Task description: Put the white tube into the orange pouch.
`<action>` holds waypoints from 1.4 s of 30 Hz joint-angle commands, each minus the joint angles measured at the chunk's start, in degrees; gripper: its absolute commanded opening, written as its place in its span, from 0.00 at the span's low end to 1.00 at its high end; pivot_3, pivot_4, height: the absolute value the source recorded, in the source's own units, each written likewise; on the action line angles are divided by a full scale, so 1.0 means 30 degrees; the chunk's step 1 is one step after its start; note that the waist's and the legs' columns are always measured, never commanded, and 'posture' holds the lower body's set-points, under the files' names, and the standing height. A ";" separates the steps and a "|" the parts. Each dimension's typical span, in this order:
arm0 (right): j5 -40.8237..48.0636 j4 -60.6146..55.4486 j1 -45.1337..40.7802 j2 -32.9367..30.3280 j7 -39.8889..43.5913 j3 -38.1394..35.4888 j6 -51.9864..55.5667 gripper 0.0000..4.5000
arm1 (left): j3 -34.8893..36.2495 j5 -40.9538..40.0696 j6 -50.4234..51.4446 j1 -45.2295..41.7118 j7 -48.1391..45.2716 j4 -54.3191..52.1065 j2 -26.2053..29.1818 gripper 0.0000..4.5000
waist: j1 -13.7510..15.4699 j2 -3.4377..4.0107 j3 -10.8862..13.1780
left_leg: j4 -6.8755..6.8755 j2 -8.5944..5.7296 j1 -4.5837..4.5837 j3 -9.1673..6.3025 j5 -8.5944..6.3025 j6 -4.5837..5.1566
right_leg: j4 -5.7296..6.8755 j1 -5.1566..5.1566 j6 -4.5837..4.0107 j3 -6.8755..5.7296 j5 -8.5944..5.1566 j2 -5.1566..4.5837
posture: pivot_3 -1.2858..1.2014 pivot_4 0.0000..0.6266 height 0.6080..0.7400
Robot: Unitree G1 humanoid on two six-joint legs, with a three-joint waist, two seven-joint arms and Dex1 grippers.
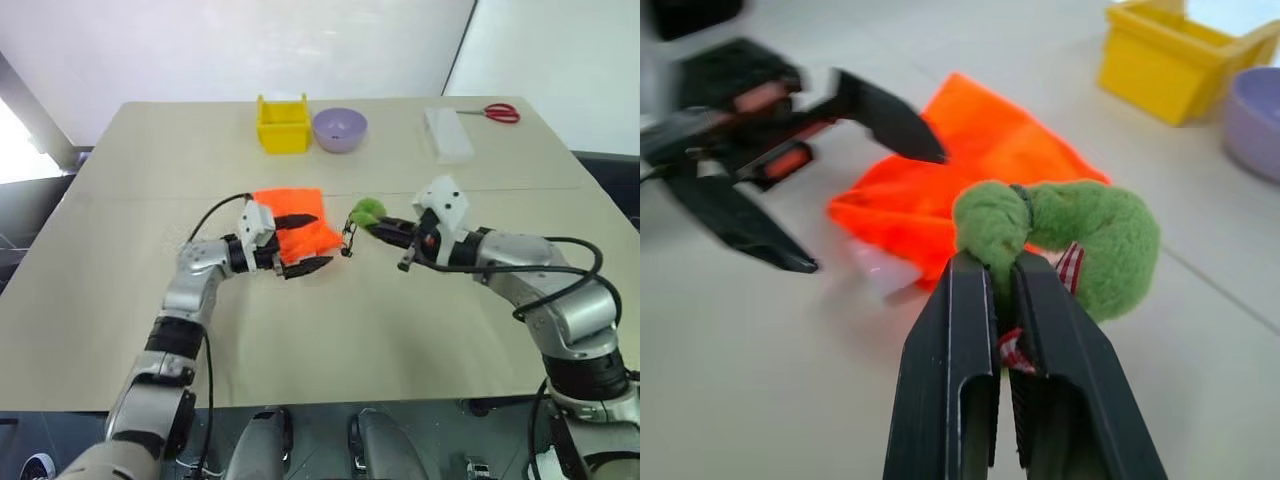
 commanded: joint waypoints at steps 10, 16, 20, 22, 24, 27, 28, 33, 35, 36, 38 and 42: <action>-0.0548 0.0068 -0.1518 0.0760 -0.0497 -0.0162 -0.0398 0.00 | -0.2650 0.3817 0.1082 0.3362 0.8851 -0.4979 -0.3715 0.99 | 0.0356 0.0001 -0.0001 | 0.0001 -0.0005 0.0019 0.0001 0.0000 -0.0002 | 0.0004 0.0009 -0.0018 0.0001 0.0000 -0.0014 | 0.52 0.24 1.00; -0.0643 0.0011 -0.1619 0.0742 -0.0398 -0.0070 -0.0356 0.00 | -0.3792 0.4519 0.1759 0.3849 1.0402 -0.5146 -0.4825 0.99 | 0.0422 0.0003 -0.0002 | 0.0004 -0.0010 0.0016 0.0014 -0.0001 0.0000 | -0.0013 0.0019 -0.0015 0.0004 0.0005 -0.0015 | 0.52 0.24 1.00; -0.0712 0.0144 -0.1731 0.0693 -0.0214 0.0052 -0.0421 0.00 | -0.3597 0.4985 0.1321 0.3017 1.1901 -0.3775 -0.5526 0.99 | 0.0443 0.0003 -0.0002 | -0.0013 -0.0007 0.0012 0.0008 -0.0001 0.0001 | -0.0008 0.0006 -0.0015 -0.0003 0.0004 -0.0003 | 0.52 0.24 1.00; -0.0745 0.0215 -0.1803 0.0715 -0.0174 0.0087 -0.0442 0.00 | -0.3589 0.5179 0.1124 0.2764 1.2536 -0.3311 -0.5791 0.99 | 0.0433 0.0003 -0.0002 | 0.0005 -0.0007 0.0013 0.0008 0.0000 0.0001 | -0.0007 0.0016 -0.0014 -0.0004 0.0005 0.0002 | 0.52 0.24 1.00; -0.0741 0.0276 -0.1883 0.0729 -0.0116 0.0104 -0.0431 0.00 | -0.3609 0.5362 0.0826 0.2450 1.3057 -0.2830 -0.6032 0.99 | 0.0434 0.0002 -0.0002 | 0.0019 -0.0011 0.0014 0.0013 0.0000 0.0001 | -0.0008 0.0022 -0.0014 -0.0003 0.0005 0.0003 | 0.52 0.24 1.00; -0.0735 0.0309 -0.1945 0.0685 -0.0041 0.0098 -0.0379 0.00 | -0.3619 0.5356 0.0495 0.2256 1.3421 -0.2399 -0.6255 0.99 | 0.0441 0.0003 -0.0002 | 0.0019 -0.0011 0.0014 0.0010 0.0000 0.0001 | -0.0007 0.0021 -0.0012 -0.0005 0.0006 0.0009 | 0.52 0.24 1.00; -0.0759 0.0323 -0.1962 0.0658 -0.0019 0.0104 -0.0383 0.00 | -0.3643 0.5334 0.0458 0.2250 1.3471 -0.2363 -0.6299 0.99 | 0.0442 0.0002 -0.0002 | 0.0013 -0.0011 0.0014 0.0010 0.0000 0.0001 | -0.0007 0.0020 -0.0011 -0.0006 0.0006 0.0011 | 0.52 0.24 1.00; -0.0782 0.0311 -0.1892 0.0564 0.0029 0.0051 -0.0354 0.00 | -0.3570 0.4898 0.0354 0.2194 1.3370 -0.2329 -0.6512 0.99 | 0.0441 0.0002 -0.0002 | 0.0006 -0.0011 0.0013 0.0011 0.0000 0.0001 | -0.0008 0.0018 -0.0010 -0.0006 0.0006 0.0011 | 0.52 0.24 1.00; -0.0793 0.0276 -0.1845 0.0571 0.0011 0.0052 -0.0351 0.00 | -0.3486 0.4874 0.0464 0.2197 1.3557 -0.2286 -0.6613 0.99 | 0.0441 0.0002 -0.0002 | 0.0009 -0.0011 0.0013 0.0011 0.0000 0.0001 | -0.0007 0.0019 -0.0010 -0.0006 0.0006 0.0011 | 0.52 0.24 1.00; -0.0785 0.0247 -0.1828 0.0575 0.0002 0.0048 -0.0334 0.00 | -0.3429 0.4715 0.0502 0.2217 1.3523 -0.2286 -0.6690 0.94 | 0.0441 0.0002 -0.0002 | 0.0010 -0.0011 0.0013 0.0011 0.0000 0.0002 | -0.0007 0.0019 -0.0010 -0.0006 0.0006 0.0011 | 0.52 0.24 1.00; -0.0761 0.0155 -0.1777 0.0570 -0.0003 0.0057 -0.0280 0.00 | -0.3435 0.4735 0.0603 0.2205 1.3649 -0.2270 -0.6738 0.80 | 0.0442 0.0002 -0.0002 | 0.0012 -0.0011 0.0013 0.0011 0.0000 0.0001 | -0.0007 0.0020 -0.0011 -0.0006 0.0006 0.0011 | 0.52 0.24 1.00; -0.0697 0.0010 -0.1706 0.0556 -0.0021 0.0025 -0.0165 0.00 | -0.3433 0.4731 0.1114 0.2172 1.3672 -0.2334 -0.6684 0.59 | 0.0440 0.0002 -0.0002 | 0.0010 -0.0011 0.0013 0.0011 0.0000 0.0001 | -0.0007 0.0019 -0.0011 -0.0006 0.0006 0.0012 | 0.52 0.24 1.00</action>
